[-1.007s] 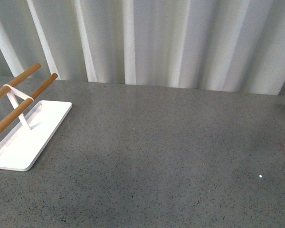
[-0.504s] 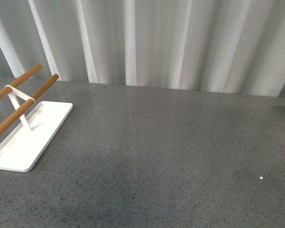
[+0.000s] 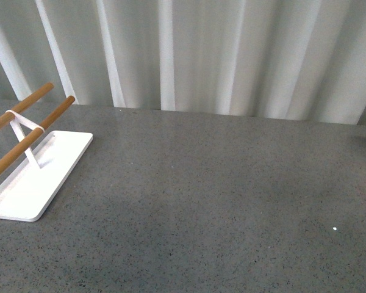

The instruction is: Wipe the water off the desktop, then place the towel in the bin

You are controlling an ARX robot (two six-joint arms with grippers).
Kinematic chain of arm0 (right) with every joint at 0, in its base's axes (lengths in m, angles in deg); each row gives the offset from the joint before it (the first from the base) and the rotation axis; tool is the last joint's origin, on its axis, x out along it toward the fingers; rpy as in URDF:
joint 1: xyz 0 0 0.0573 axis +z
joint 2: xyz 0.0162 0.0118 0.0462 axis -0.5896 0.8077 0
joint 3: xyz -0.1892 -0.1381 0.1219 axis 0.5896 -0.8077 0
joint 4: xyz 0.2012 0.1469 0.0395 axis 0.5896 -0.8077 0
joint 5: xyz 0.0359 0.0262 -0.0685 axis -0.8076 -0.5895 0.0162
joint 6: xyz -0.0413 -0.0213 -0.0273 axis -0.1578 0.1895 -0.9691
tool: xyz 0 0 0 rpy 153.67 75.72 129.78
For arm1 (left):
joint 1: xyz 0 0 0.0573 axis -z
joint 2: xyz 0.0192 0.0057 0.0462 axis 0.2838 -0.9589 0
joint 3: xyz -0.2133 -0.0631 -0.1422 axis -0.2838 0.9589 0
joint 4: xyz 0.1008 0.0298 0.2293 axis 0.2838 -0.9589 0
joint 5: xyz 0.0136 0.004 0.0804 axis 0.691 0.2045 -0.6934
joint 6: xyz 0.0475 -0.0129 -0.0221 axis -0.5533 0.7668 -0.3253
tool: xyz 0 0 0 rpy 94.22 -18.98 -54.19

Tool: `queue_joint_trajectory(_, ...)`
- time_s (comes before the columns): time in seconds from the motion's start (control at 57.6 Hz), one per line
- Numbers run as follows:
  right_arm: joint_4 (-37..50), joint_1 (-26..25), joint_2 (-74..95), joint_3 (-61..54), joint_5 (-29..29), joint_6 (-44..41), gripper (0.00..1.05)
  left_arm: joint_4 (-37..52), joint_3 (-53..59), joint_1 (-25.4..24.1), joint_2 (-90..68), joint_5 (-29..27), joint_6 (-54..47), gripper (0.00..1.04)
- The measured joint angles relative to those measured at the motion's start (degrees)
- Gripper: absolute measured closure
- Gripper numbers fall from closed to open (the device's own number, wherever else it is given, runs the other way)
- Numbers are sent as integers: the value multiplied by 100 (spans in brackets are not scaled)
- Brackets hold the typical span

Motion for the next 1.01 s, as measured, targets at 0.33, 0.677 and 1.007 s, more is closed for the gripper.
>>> queue_joint_trajectory(0.33,-83,586,-984,-942,535,234,101,0,0,0,0,0,0,7)
queue_joint_trajectory(0.677,-461,590,-1694,-1261,551,258,101,0,0,0,0,0,0,7)
queue_joint_trajectory(1.007,-697,590,-2277,-1462,555,273,101,0,2,0,0,0,0,7)
